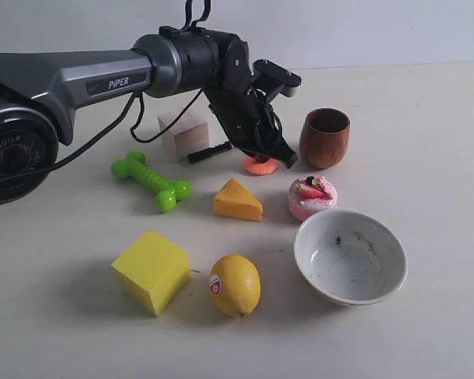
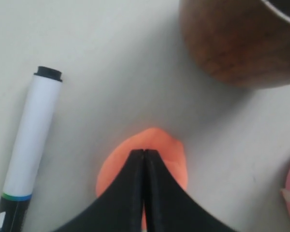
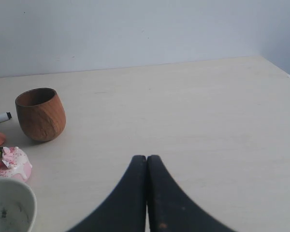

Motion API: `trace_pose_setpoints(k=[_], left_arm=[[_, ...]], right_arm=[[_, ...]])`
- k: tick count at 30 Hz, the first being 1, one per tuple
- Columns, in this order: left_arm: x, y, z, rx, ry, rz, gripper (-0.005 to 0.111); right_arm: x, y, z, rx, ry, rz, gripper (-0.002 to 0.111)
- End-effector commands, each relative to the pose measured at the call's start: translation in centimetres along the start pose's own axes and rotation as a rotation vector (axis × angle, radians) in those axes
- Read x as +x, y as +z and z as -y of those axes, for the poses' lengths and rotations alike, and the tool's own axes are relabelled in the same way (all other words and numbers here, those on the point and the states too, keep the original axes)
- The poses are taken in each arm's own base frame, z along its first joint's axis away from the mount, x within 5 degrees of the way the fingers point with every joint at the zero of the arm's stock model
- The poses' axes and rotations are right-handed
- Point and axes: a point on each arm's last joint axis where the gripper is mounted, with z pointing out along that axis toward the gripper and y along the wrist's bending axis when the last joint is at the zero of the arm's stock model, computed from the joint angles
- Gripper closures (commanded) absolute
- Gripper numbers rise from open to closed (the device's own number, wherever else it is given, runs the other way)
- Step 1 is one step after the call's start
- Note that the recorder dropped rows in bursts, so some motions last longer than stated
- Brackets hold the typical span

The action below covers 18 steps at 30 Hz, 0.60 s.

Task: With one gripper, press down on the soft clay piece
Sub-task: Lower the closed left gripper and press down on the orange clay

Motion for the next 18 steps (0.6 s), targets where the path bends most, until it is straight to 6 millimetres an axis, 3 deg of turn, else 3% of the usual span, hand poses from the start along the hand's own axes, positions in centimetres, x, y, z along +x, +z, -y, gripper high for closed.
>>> trace_pose_setpoints(k=[1,11,18], left_arm=[[2.9,2.3,0.4,0.055,-0.019,-0.211,0.107],[4.1,4.0,0.5,0.074,-0.029,-0.284,0.107],[4.3,4.0,0.5,0.080,-0.029,-0.304,0.107]], right_arm=[[0.1,0.0,0.0,0.004,0.002,0.008,0.108],[0.1,0.0,0.0,0.004,0.002,0.008,0.108],[0.1,0.0,0.0,0.004,0.002,0.008,0.108]])
